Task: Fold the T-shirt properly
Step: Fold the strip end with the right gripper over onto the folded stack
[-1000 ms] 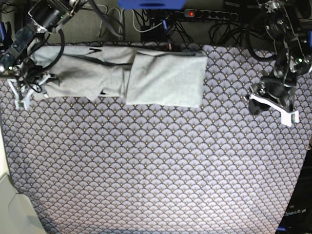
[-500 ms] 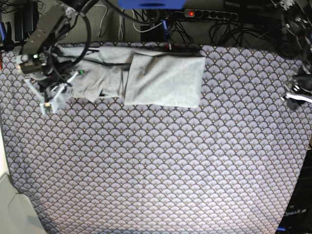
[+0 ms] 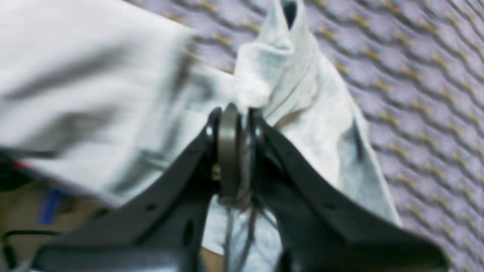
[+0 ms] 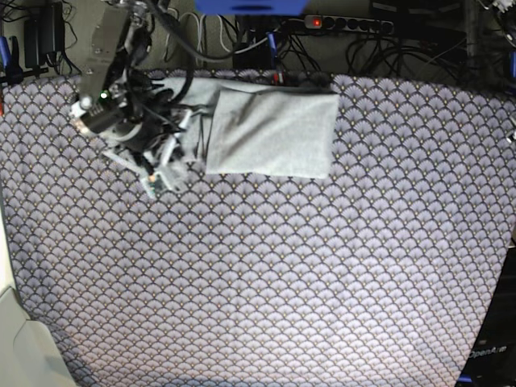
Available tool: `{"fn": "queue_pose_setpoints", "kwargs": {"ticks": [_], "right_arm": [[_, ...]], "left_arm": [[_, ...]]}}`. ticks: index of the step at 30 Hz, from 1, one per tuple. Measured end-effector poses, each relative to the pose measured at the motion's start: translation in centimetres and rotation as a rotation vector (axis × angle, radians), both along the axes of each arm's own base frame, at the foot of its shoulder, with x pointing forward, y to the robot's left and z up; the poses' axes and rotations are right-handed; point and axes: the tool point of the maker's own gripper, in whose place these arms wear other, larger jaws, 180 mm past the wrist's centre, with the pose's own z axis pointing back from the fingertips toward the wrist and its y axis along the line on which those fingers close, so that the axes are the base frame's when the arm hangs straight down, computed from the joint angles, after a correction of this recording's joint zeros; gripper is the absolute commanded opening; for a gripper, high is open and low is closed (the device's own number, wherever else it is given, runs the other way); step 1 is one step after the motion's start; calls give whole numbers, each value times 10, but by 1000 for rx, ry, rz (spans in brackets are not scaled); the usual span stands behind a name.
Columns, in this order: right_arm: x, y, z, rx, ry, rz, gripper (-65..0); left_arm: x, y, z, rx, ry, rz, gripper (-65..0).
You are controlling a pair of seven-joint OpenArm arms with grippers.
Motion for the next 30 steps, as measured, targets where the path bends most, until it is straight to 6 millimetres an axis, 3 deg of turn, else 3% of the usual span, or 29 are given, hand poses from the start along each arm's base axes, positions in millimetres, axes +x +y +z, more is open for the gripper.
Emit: {"fn": "queue_pose_setpoints", "kwargs": {"ticks": [3, 7, 12, 17, 23, 30], "right_arm": [[2, 28, 9, 86, -28, 66, -650], [-4, 72, 23, 245, -70, 159, -650], [-7, 117, 49, 398, -143, 259, -650], [-18, 147, 43, 457, -122, 322, -650], [-22, 153, 16, 489, -49, 307, -650], [-10, 155, 27, 519, -109, 298, -650]], "left_arm": [[-7, 8, -2, -4, 9, 26, -472], [-3, 21, 13, 43, -4, 20, -472], [-3, 22, 14, 45, 5, 17, -472], [-8, 21, 11, 47, 21, 12, -472], [-10, 22, 10, 47, 31, 13, -472], [-13, 20, 7, 41, 37, 10, -472]]}}
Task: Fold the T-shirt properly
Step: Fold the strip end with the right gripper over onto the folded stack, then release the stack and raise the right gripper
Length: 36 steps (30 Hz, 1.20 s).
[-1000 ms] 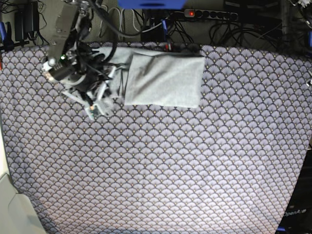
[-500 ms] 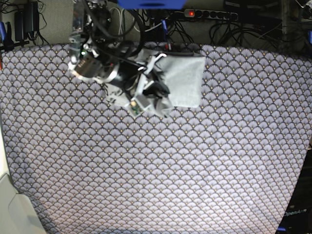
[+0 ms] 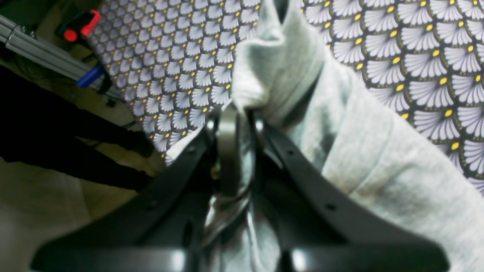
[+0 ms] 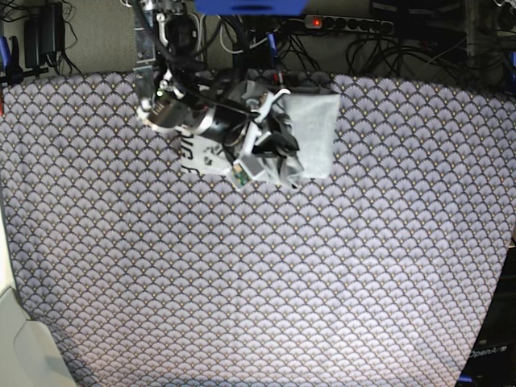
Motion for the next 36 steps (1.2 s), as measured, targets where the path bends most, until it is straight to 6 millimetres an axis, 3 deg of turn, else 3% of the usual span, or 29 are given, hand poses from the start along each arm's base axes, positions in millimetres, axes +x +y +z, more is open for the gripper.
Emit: {"fn": "queue_pose_setpoints", "kwargs": {"ticks": [2, 6, 12, 17, 23, 30, 36], "right_arm": [[4, 5, 3, -6, -14, 24, -634], [0, 21, -5, -14, 19, 89, -538], [-3, 25, -13, -13, 41, 101, -403], [3, 24, -9, -21, 24, 103, -394], [28, 25, 16, -17, -64, 102, -394], [32, 14, 49, -44, -172, 87, -394], [15, -32, 19, -212, -153, 110, -402]], "left_arm": [[0, 0, 0, 0, 0, 0, -472], [0, -1, 0, 1, -2, -1, -472], [0, -1, 1, 2, -3, -2, -472], [0, -1, 1, 1, -3, -2, -472], [0, -2, 0, -1, -2, -2, -472], [0, -8, -8, -23, 6, -5, -473], [11, -32, -24, -54, 42, -82, -473]]}}
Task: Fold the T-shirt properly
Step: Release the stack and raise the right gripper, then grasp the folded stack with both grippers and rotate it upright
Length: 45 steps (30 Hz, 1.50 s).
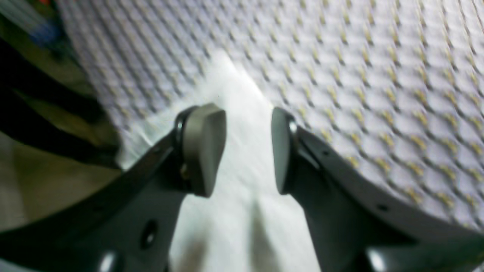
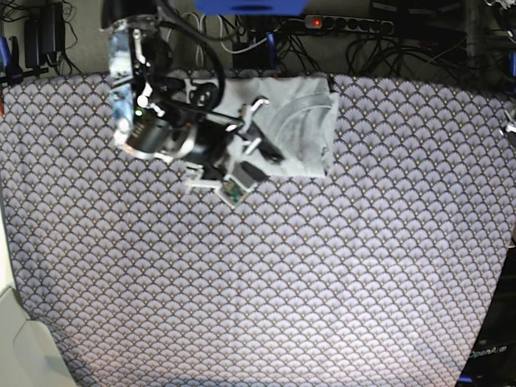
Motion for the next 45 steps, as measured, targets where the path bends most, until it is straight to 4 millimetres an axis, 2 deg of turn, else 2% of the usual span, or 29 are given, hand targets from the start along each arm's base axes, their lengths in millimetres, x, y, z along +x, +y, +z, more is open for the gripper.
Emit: {"fn": "queue_pose_setpoints", "kwargs": {"ticks": [2, 5, 7, 9, 11, 13, 17, 19, 22, 26, 29, 31, 32, 35, 39, 42, 45], "right_arm": [[-9, -3, 4, 16, -11, -3, -431], [-25, -2, -5, 16, 31, 7, -514], [-27, -6, -8, 0, 31, 13, -581], [-29, -14, -11, -20, 31, 15, -643], [-38, -23, -22, -57, 59, 22, -650], [-45, -33, -30, -85, 81, 19, -650], [-34, -66, -32, -106, 80, -81, -650], [-37, -84, -39, -135, 105, -130, -650], [-38, -101, -42, -156, 114, -161, -650], [-37, -108, -44, -175, 113, -165, -650], [-35, -117, -43, -194, 105, -173, -650], [-29, -134, -41, -208, 95, -218, -650], [-25, -143, -39, -222, 87, -243, -650], [-9, -172, -28, -228, 47, -336, -650], [-4, -210, -22, -271, 36, -442, -650], [1, -216, -16, -254, 14, -469, -650], [1, -219, -16, -258, 16, -478, -650]], "left_arm": [[2, -4, -3, -3, 6, -12, -473], [3, -16, -9, -30, -5, -14, -473], [0, -22, -16, -46, 14, -21, -473], [2, -25, -13, -34, 13, -36, -473], [8, -29, -9, -32, -8, -49, -473], [8, -34, -14, -49, -7, -48, -473], [5, -40, -21, -71, 1, -44, -473], [6, -41, -20, -72, -1, -44, -473], [8, -50, -26, -82, 16, -71, -474], [20, -82, -29, -78, 35, -177, -482], [28, -128, -37, -114, 51, -318, -571], [26, -153, -49, -147, 89, -376, -650], [25, -162, -53, -158, 100, -404, -650], [11, -190, -69, -179, 163, -481, -646], [-20, -239, -86, -176, 266, -649, -646], [-32, -262, -97, -125, 321, -745, -646], [-44, -298, -105, -133, 343, -859, -647]]}}
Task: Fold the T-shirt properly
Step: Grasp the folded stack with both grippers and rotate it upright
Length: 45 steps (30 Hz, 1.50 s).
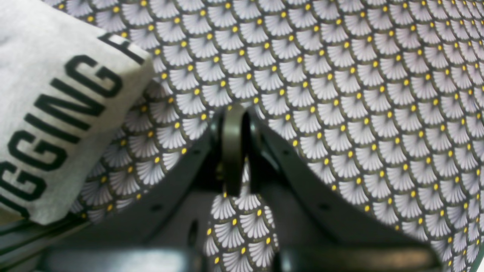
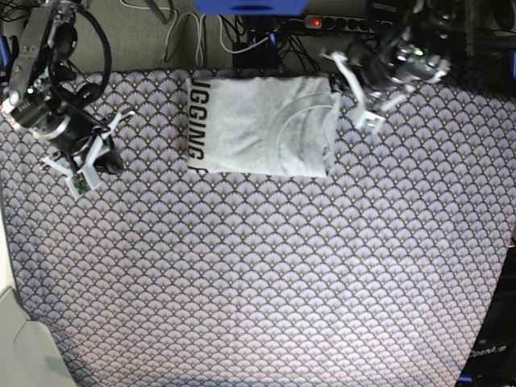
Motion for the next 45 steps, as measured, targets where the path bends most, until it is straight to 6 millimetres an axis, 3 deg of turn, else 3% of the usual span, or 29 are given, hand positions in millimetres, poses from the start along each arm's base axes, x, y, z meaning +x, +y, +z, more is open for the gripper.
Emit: {"fn": "queue_pose_setpoints", "kwargs": {"ticks": [4, 14, 23, 32, 35, 39, 42, 45], "right_arm": [[-1, 1, -1, 1, 5, 0, -650], [-4, 0, -4, -5, 17, -2, -650], [-11, 0, -9, -5, 37, -1, -650], [-10, 0, -9, 0, 35, 2, -650], [7, 0, -13, 9, 38, -2, -650], [28, 14, -30, 78, 68, 23, -650], [25, 18, -52, 71, 144, 37, -650], [24, 44, -53, 102, 146, 105, -650]], "left_arm": [[-6, -10, -6, 37, 7, -51, -647], [22, -23, -20, 6, -8, -12, -647], [52, -27, -16, -30, -34, 48, -647], [79, -12, -18, -71, -58, 168, -647], [87, -4, -15, -53, -72, 184, -647], [99, 0, -12, -35, -82, 189, -647], [114, -9, -15, -57, -85, 214, -647], [130, -19, -16, -85, -82, 224, -647]]}}
